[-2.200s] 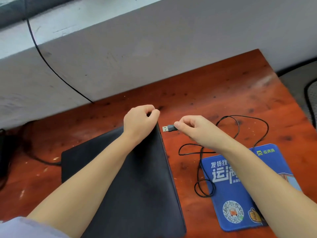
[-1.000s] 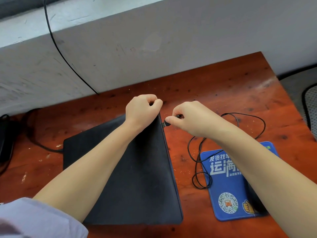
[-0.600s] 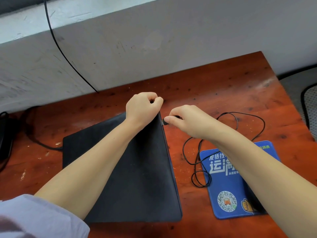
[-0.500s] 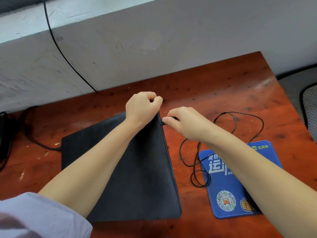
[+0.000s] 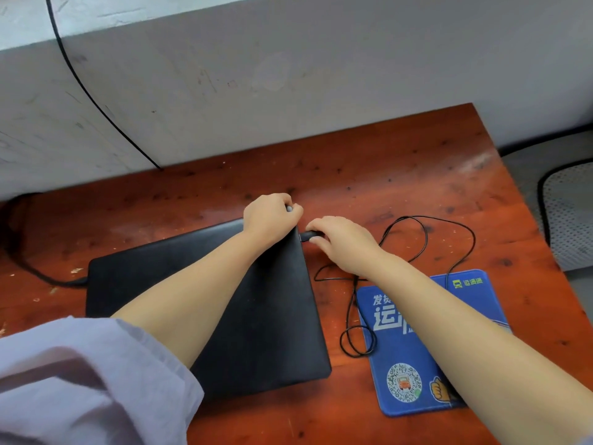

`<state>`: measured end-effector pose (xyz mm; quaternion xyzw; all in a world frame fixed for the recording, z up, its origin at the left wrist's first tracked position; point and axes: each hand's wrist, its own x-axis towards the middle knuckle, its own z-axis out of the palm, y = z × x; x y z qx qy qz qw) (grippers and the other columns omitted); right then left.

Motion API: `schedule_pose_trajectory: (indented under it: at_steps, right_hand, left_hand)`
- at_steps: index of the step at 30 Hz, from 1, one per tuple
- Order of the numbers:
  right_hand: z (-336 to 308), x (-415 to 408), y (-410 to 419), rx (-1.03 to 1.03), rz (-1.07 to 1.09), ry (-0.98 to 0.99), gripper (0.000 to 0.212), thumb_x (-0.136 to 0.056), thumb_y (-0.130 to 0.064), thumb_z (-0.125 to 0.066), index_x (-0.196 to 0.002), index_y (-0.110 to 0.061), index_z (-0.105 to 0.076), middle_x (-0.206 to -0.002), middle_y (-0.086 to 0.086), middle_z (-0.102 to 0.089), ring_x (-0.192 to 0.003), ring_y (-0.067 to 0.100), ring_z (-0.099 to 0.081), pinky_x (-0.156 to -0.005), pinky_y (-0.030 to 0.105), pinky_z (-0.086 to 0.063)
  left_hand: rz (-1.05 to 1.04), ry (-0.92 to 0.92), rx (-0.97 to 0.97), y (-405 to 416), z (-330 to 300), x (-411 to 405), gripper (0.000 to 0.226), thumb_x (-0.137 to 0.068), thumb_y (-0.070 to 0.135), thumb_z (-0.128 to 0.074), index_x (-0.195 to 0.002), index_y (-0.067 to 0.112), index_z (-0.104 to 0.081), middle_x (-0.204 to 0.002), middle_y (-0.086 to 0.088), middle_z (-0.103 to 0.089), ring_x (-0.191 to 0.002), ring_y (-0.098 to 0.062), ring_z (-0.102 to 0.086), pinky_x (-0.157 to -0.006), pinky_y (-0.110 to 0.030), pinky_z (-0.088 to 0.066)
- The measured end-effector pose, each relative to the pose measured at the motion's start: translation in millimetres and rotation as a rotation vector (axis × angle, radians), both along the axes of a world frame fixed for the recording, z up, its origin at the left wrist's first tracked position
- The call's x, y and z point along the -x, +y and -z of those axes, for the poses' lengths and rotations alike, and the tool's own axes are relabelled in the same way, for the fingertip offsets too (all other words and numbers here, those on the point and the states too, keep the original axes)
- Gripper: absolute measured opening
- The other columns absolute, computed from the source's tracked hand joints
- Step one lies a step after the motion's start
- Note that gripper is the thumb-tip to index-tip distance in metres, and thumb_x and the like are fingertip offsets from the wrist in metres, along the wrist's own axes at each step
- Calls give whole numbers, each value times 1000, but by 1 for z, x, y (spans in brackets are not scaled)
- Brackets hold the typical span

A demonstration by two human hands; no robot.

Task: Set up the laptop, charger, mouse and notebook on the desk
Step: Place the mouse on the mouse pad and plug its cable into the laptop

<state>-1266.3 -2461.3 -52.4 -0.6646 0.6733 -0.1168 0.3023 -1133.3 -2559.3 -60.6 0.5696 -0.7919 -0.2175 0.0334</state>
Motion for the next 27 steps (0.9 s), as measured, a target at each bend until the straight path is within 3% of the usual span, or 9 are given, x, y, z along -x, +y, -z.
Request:
schedule_pose_trajectory:
  at_steps: [3,7,12,21,27]
  right_hand:
    - [12,-1,-3,54,-8,83,27,-95,-30,-47,-119,-23,-56,-111,2,-55,-106,23,-46,-73,39,-46]
    - [23,-1,-6,141,-24,140,28,-93,-30,-51,-117,-21,-62,-106,3,-56,-101,24,-45,-69,33,-40]
    - [25,2,-10,150,-62,170,30,-92,-30,-52,-119,-21,-62,-107,3,-59,-101,25,-47,-76,36,-38]
    - [11,-2,-10,-2,-57,248,39,-91,-37,-51,-128,-22,-52,-125,6,-53,-117,27,-43,-90,41,-37]
    - [-28,17,27,161,190,266,35,-93,-32,-48,-125,-19,-54,-121,8,-56,-114,29,-47,-90,42,-39]
  left_hand:
    - [2,-44,-33,-2,7,-1,23,-81,39,-47,-77,21,-61,-77,0,-66,-78,-25,-61,-64,-28,-36]
    - [4,-27,-17,-1,15,1,19,-84,33,-50,-79,15,-52,-88,-5,-63,-85,-26,-59,-66,-31,-39]
    - [18,-52,49,2,17,6,25,-87,26,-51,-94,3,-59,-105,-14,-52,-99,-30,-50,-75,-40,-45]
    - [88,-149,2,16,-1,-15,37,-92,35,-48,-115,6,-48,-117,-16,-51,-111,-34,-45,-88,-43,-41]
    - [156,-79,92,41,-24,-45,38,-91,26,-47,-124,8,-47,-121,-14,-50,-112,-32,-45,-92,-42,-40]
